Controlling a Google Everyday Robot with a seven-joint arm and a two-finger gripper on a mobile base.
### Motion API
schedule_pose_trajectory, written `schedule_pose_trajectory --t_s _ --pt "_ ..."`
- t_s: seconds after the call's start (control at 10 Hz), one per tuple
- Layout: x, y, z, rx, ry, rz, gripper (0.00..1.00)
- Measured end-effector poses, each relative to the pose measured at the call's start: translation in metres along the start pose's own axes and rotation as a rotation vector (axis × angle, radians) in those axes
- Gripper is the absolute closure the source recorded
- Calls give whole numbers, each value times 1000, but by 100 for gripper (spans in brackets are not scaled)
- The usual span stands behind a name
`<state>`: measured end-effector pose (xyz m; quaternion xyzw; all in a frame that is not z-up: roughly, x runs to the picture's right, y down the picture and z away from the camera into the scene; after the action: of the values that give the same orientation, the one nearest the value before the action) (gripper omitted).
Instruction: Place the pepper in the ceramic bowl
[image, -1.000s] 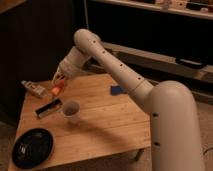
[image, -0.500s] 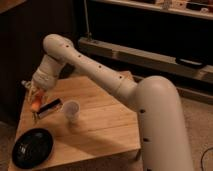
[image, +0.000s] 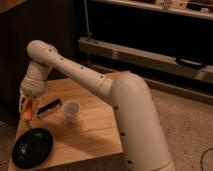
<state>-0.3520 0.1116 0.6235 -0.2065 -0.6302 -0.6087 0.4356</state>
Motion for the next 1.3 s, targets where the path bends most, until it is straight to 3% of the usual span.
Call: schedule_pose_trajectory --t_s 0.4,0.5,0.7,0.9,1.0,1.3 --pt "-22 20 48 -95 -81 -78 87" --pt "-23 22 53 -94 -92 -91 87" --pt "-19 22 57 -59 -118 -106 87" --pt "-12 24 47 86 -180 -110 87" --pt "-12 22 42 121 -191 -118 87" --pt "-19 22 44 104 -183 -155 87"
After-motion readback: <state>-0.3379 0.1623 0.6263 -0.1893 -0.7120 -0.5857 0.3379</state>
